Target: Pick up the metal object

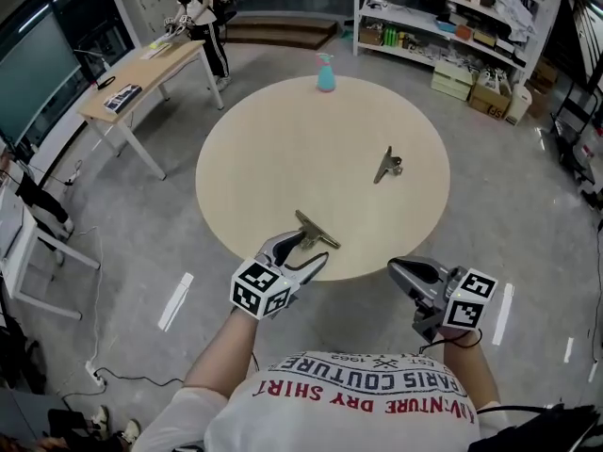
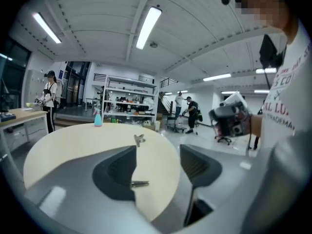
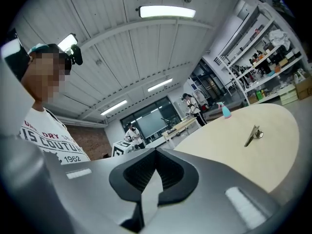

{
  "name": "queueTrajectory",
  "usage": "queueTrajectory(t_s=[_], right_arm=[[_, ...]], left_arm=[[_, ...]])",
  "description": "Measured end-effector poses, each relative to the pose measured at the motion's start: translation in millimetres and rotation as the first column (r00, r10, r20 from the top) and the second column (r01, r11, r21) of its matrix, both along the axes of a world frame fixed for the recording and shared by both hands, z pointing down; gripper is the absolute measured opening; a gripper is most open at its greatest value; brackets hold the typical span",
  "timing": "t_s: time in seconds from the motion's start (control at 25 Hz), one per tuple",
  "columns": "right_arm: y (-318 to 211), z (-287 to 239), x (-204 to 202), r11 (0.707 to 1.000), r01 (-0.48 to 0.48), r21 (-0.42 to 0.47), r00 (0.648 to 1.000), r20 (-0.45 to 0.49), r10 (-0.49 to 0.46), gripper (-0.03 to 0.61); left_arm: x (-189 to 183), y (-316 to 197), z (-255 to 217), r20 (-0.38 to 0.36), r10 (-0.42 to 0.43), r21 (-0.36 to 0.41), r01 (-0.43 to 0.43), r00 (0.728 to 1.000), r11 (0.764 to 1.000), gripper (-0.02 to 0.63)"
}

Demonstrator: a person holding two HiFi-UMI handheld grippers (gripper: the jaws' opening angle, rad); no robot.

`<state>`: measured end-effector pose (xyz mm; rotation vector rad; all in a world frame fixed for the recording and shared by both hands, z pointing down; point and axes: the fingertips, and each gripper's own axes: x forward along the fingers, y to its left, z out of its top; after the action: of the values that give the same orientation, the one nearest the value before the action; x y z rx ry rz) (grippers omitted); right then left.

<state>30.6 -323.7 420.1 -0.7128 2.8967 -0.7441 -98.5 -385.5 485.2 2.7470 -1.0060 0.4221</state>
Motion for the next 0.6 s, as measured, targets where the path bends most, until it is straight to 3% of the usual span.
queueTrajectory(t_s=[0.08,0.16,0.4,0.6], right_arm=[[-7,5,9,1.0,-0.02,-0.012,1.0,0.0,0.02,0.002],[-13,9,14,0.999,-0.037,-0.018,0.999,-0.003,0.037,0.002],[-21,21,30,0.995,-0.083,-0.053,0.996,-0.02,0.082,0.002],[-33,30,43,0.991,-0.111,-0.075,0.993,-0.035,0.109,0.002]], left_arm=[[-5,-27,33,0.079,-0.022,-0.025,0.025,0.997,0.999,0.337],[-14,-52,69,0.158,-0.041,-0.059,0.051,0.987,0.997,0.382],[-30,-90,166,0.297,-0.037,-0.235,0.11,0.954,0.966,0.417],[-29,-106,209,0.377,0.004,-0.295,0.116,0.926,0.948,0.42]])
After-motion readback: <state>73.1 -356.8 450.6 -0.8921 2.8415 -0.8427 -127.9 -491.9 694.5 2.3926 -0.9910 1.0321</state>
